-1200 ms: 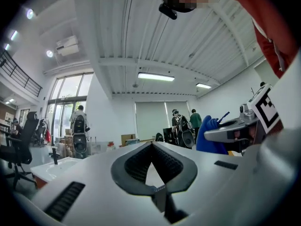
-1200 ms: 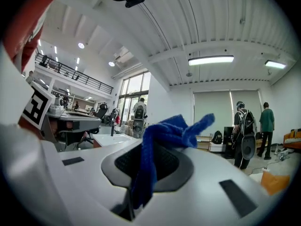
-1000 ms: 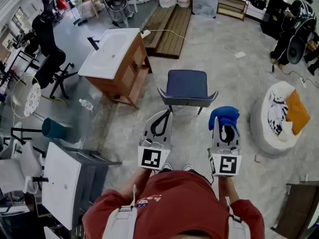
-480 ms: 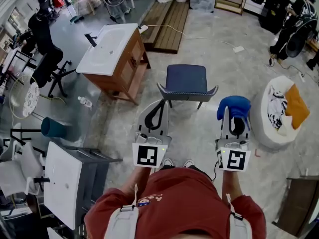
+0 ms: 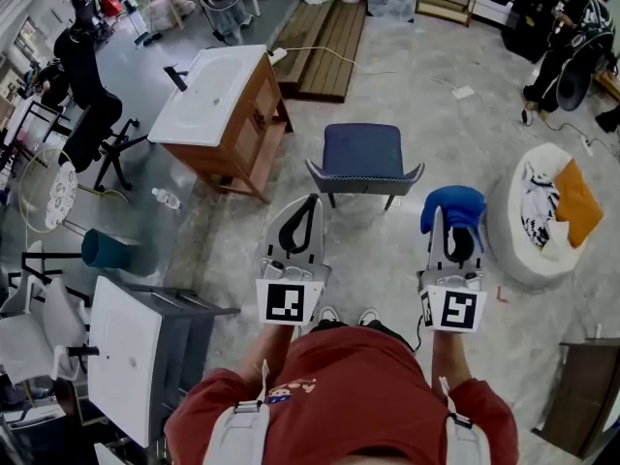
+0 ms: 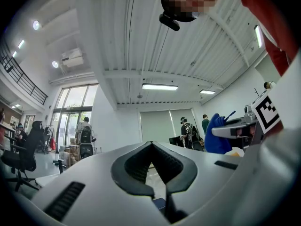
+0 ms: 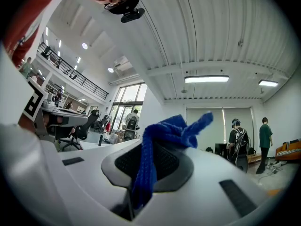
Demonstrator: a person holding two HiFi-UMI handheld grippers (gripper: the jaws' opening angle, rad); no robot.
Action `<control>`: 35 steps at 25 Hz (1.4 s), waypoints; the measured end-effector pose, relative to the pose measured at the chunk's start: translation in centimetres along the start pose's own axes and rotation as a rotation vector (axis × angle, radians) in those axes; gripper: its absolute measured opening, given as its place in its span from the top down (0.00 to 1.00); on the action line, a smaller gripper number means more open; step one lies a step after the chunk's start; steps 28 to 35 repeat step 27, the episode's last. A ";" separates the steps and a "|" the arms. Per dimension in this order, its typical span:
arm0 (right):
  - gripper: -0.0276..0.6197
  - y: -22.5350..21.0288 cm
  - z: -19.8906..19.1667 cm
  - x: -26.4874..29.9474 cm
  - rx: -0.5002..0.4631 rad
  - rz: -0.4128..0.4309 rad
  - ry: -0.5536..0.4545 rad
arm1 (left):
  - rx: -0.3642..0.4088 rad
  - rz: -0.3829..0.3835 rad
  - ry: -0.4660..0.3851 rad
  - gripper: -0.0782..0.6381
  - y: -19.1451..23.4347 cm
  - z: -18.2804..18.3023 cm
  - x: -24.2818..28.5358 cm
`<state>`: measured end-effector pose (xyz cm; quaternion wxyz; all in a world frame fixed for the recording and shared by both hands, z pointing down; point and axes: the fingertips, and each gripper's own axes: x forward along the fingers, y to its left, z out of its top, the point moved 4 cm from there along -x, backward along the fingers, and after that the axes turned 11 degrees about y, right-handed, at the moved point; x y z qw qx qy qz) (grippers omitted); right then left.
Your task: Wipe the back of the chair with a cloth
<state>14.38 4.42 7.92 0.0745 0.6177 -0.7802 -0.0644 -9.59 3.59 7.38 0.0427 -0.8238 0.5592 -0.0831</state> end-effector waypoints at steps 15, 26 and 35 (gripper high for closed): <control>0.87 0.8 -0.2 0.1 -0.023 0.013 0.020 | -0.028 0.004 0.012 0.87 0.2 -0.9 -0.5; 0.87 1.6 -0.3 0.2 -0.029 0.011 0.025 | -0.041 0.002 0.011 0.87 0.8 -1.4 -0.8; 0.87 1.6 -0.3 0.1 -0.028 0.010 0.025 | -0.038 0.002 0.010 0.87 0.8 -1.4 -0.8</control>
